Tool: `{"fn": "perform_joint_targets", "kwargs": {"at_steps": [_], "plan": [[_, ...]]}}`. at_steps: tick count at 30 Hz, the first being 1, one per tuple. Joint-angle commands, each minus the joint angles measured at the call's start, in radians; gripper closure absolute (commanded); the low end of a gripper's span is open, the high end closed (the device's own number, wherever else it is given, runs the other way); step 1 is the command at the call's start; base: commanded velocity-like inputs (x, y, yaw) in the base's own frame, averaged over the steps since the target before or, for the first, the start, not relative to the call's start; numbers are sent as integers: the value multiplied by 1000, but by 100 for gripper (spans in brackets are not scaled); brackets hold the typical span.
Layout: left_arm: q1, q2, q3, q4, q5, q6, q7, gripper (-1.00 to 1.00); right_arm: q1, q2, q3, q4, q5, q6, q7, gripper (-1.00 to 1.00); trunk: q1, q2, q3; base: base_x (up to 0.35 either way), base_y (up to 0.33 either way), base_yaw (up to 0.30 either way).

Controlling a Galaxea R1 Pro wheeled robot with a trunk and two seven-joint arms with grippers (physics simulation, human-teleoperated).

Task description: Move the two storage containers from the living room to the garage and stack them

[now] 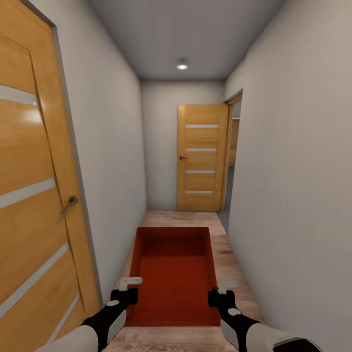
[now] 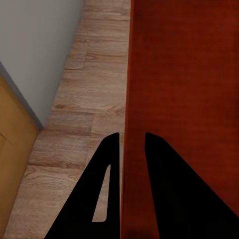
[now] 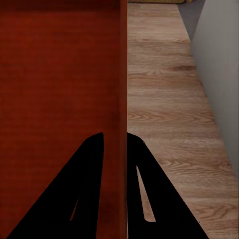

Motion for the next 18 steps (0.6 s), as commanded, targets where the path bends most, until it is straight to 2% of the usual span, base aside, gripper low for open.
{"fn": "perform_joint_targets", "kwargs": {"at_steps": [1, 18], "plan": [[-1, 96, 43, 3, 43, -2, 12, 100, -2, -3, -29, -1, -7, -9, 0, 100, 1, -1, -1, 323, 0, 0], [-1, 95, 43, 3, 44, -2, 12, 100, -2, -3, -29, -1, -7, -9, 0, 100, 1, -1, -1, 323, 0, 0]]}}
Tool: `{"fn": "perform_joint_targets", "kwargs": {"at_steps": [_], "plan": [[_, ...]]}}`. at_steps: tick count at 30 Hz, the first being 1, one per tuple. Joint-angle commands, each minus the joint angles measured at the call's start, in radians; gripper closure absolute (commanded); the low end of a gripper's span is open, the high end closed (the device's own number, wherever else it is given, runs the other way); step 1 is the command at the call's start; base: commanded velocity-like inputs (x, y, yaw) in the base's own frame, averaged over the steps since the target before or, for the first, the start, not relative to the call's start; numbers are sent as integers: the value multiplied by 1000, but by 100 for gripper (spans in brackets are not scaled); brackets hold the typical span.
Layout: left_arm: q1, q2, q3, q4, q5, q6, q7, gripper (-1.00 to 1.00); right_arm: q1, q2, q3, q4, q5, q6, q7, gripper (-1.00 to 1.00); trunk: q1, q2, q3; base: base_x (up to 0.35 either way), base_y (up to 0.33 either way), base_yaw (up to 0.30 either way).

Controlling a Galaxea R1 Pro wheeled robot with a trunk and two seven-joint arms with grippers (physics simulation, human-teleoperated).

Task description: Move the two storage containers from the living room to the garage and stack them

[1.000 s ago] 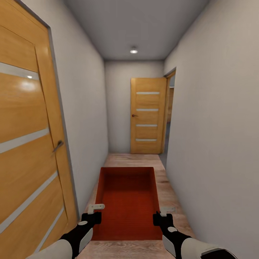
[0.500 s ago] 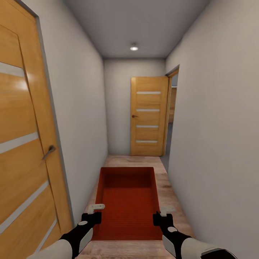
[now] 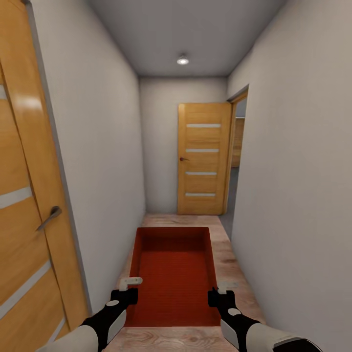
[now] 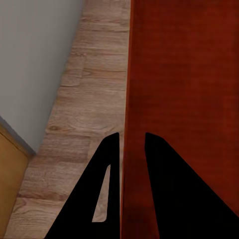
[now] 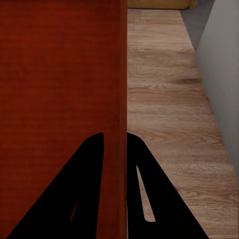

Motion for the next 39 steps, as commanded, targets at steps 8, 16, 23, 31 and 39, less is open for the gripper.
{"fn": "perform_joint_targets", "kwargs": {"at_steps": [8, 16, 23, 31, 39], "plan": [[-1, 95, 43, 3, 43, -2, 12, 100, -2, -3, -29, -1, -7, -9, 0, 100, 1, -1, -1, 323, 0, 0], [-1, 94, 43, 3, 43, -2, 12, 100, -2, -3, -29, -1, -7, -9, 0, 100, 1, -1, -1, 323, 0, 0], [-1, 94, 43, 3, 43, -2, 12, 100, -2, -4, -29, -1, -7, -9, 0, 100, 1, -1, -1, 323, 0, 0], [-1, 94, 43, 3, 43, -2, 12, 100, -2, -4, -29, -1, -7, -9, 0, 100, 1, -1, -1, 323, 0, 0], [-1, 94, 43, 3, 44, -2, 12, 100, -2, -4, -29, -1, -7, -8, 0, 100, 1, -1, -1, 323, 0, 0]]}}
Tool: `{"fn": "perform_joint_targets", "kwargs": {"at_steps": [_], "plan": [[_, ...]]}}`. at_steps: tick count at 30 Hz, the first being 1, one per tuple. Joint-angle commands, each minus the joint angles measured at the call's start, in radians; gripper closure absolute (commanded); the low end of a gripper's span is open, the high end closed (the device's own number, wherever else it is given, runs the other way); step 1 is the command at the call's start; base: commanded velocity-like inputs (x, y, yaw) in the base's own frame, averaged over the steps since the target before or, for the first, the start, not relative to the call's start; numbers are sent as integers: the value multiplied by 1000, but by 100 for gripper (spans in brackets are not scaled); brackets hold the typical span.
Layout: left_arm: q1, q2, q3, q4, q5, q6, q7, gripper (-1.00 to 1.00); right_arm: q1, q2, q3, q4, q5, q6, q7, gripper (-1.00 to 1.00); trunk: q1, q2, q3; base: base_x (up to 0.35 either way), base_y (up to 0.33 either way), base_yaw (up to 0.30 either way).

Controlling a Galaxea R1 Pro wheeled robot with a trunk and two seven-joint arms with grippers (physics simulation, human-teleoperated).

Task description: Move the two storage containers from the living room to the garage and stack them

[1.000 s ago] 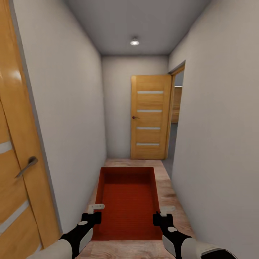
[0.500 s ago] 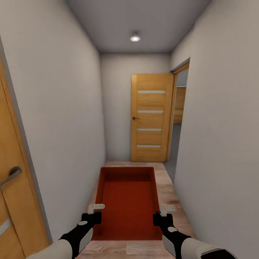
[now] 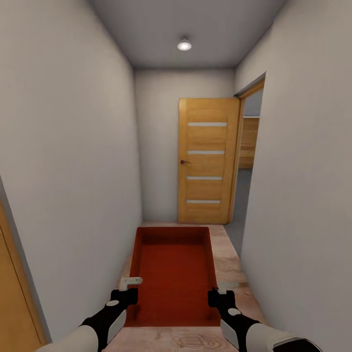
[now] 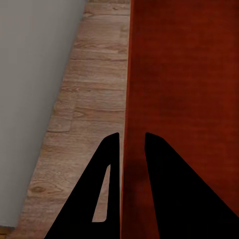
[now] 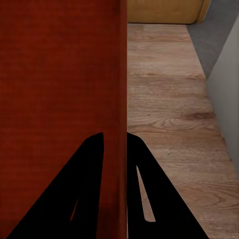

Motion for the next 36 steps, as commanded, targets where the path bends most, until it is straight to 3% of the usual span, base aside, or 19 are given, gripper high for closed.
{"fn": "perform_joint_targets", "kwargs": {"at_steps": [1, 36], "plan": [[-1, 94, 43, 3, 44, -3, 12, 100, -2, -4, -29, -1, -6, -8, 0, 100, 1, -1, -1, 323, 0, 0], [-1, 93, 43, 1, 43, -3, 12, 100, -2, -4, -29, -1, -6, -9, 0, 100, 1, -1, -1, 323, 0, 0]]}}
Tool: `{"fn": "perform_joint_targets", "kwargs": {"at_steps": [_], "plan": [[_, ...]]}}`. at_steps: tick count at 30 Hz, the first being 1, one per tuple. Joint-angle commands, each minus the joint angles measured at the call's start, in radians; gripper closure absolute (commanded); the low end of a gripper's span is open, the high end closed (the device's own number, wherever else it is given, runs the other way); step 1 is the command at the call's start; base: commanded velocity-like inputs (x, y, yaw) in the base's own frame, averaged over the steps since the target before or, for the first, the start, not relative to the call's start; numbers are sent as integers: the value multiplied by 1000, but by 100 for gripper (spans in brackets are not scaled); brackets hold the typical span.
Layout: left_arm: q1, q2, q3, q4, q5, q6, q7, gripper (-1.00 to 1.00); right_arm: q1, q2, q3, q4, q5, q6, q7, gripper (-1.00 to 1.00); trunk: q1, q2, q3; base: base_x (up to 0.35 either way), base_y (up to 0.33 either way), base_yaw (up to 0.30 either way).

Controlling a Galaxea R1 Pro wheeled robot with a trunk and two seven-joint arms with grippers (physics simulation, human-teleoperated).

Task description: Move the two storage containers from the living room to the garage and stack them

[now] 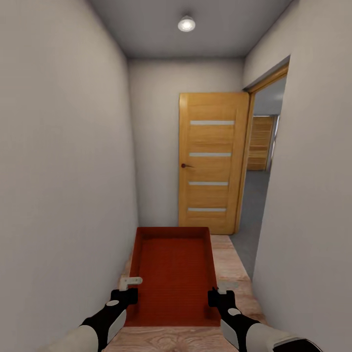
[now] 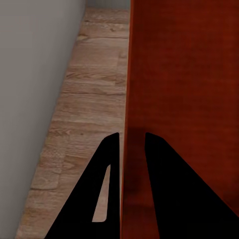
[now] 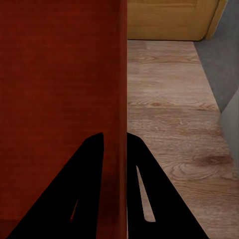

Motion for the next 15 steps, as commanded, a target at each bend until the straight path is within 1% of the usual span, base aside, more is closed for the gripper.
{"fn": "perform_joint_targets", "kwargs": {"at_steps": [1, 15], "plan": [[-1, 93, 43, 3, 45, -3, 12, 100, -2, -4, -29, -1, -6, -7, 0, 100, 1, -1, -1, 323, 0, 0], [-1, 93, 43, 3, 45, -3, 12, 100, -2, -3, -29, -1, -6, -6, 0, 100, 1, -1, -1, 323, 0, 0]]}}
